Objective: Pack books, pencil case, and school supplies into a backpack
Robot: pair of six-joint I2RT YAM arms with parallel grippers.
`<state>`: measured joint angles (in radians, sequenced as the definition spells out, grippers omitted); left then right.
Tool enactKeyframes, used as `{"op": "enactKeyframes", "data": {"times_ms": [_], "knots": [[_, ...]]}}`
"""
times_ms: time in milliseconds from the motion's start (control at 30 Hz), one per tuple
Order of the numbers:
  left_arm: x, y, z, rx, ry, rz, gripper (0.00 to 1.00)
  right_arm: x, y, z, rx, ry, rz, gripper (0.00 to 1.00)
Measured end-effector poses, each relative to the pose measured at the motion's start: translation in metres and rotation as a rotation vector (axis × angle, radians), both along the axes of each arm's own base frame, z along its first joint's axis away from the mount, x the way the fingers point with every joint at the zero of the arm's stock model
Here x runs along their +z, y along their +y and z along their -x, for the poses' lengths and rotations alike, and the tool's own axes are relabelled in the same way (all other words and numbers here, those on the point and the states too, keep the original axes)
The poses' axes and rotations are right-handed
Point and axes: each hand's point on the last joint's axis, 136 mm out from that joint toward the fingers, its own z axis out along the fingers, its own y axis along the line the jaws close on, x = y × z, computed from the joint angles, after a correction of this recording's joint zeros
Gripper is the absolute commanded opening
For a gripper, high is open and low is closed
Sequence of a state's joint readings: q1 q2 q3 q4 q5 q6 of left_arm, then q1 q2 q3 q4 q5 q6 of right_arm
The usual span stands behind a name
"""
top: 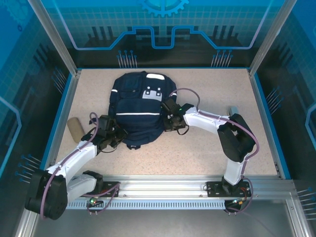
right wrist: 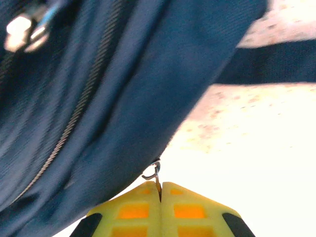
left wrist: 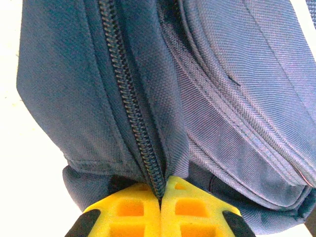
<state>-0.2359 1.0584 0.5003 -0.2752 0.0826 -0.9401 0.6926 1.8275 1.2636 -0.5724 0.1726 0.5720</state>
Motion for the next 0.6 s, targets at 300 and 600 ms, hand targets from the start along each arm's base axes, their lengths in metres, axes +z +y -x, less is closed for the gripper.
{"op": "enactKeyframes", "data": {"times_ms": [300,600], "knots": [[0.001,0.003,0.012,-0.044,0.011,-0.034,0.0,0.006,-0.019,-0.04,-0.017,-0.03,0.016,0.0],[0.006,-0.004,0.016,-0.092,-0.001,-0.014,0.0,0.001,-0.028,-0.055,-0.105,0.022,0.027,0.2]]}}
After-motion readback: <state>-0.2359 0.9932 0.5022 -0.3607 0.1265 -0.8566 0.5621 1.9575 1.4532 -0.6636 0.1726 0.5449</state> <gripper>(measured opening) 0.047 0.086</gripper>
